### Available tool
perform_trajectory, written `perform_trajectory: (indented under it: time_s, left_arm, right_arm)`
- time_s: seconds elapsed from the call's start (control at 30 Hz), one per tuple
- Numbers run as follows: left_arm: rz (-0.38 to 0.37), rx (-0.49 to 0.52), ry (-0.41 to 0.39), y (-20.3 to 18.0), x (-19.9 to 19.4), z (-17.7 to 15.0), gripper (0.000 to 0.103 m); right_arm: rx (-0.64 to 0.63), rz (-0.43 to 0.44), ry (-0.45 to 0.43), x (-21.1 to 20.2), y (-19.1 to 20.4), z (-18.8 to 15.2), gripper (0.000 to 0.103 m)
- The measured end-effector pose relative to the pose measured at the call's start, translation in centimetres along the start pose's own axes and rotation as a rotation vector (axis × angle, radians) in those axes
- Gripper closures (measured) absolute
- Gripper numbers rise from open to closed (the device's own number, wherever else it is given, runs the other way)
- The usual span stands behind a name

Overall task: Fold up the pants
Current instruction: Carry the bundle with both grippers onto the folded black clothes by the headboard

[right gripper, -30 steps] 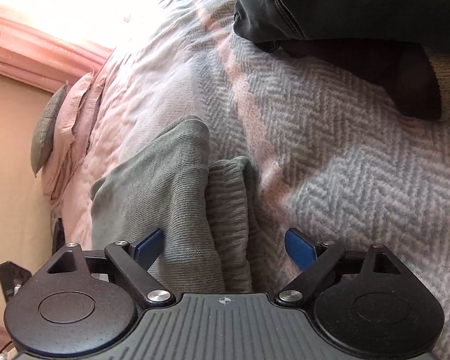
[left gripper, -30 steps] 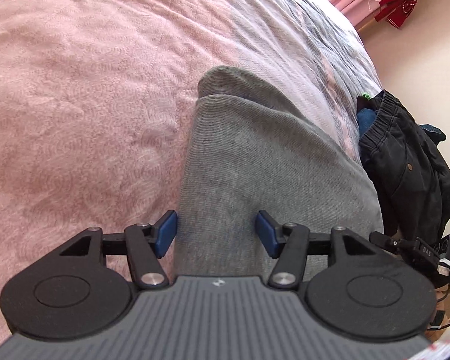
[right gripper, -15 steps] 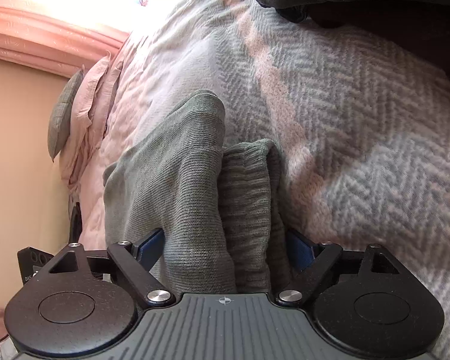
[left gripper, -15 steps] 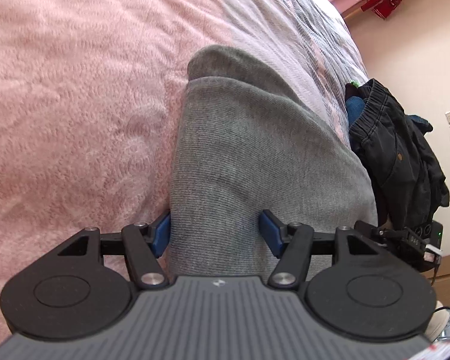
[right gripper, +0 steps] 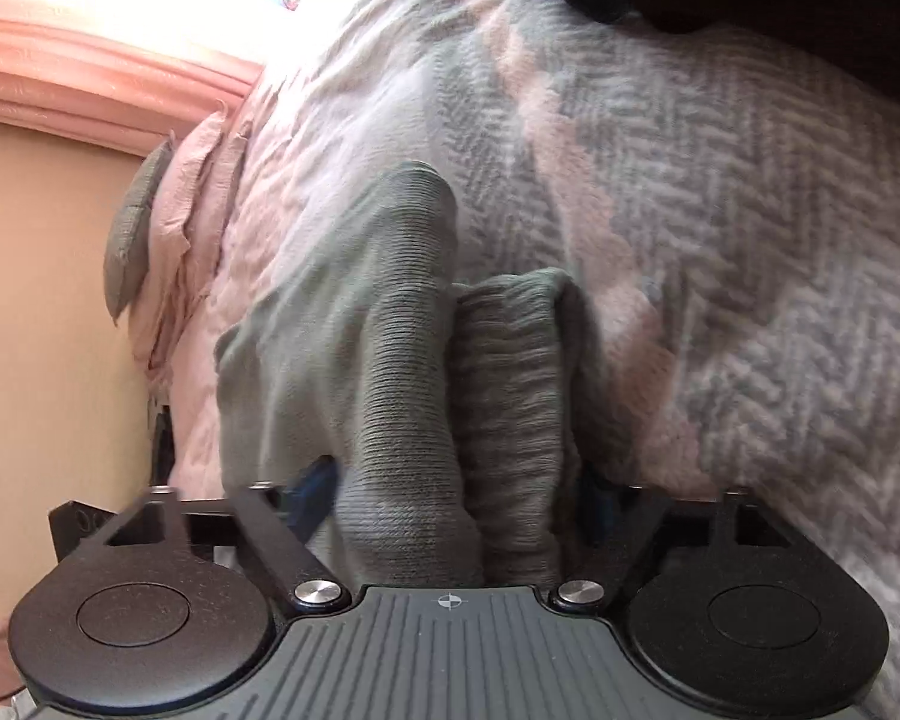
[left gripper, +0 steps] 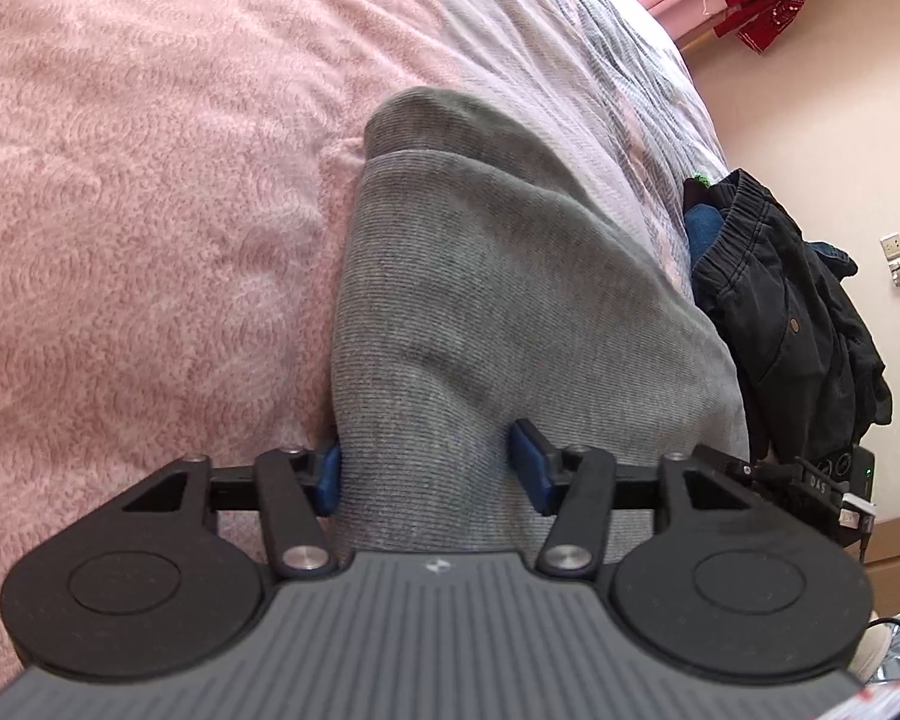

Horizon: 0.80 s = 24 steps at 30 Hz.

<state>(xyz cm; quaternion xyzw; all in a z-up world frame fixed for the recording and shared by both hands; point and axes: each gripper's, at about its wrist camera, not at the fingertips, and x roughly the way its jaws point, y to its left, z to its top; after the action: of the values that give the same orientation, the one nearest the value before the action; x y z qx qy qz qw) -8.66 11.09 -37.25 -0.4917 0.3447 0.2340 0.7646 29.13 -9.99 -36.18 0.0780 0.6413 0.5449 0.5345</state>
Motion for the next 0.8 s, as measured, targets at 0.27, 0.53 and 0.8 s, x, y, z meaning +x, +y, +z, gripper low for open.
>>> perform_trajectory:
  time_s: [0.27, 0.53, 0.8]
  left_arm:
    - [0.068, 0.067, -0.078, -3.5, -3.7, -1.1, 0.074]
    - [0.122, 0.01, -0.147, -4.5, -10.4, -2.7, 0.075]
    - [0.213, -0.164, -0.309, -0.1, -22.0, -4.5, 0.075]
  right_arm:
    - [-0.077, -0.02, -0.031, -2.3, 3.4, -0.8, 0.061]
    - [-0.133, 0.01, 0.069, -1.5, 10.4, -1.5, 0.062]
    - [-0.31, 0.086, 0.255, 6.5, 22.1, -2.1, 0.062]
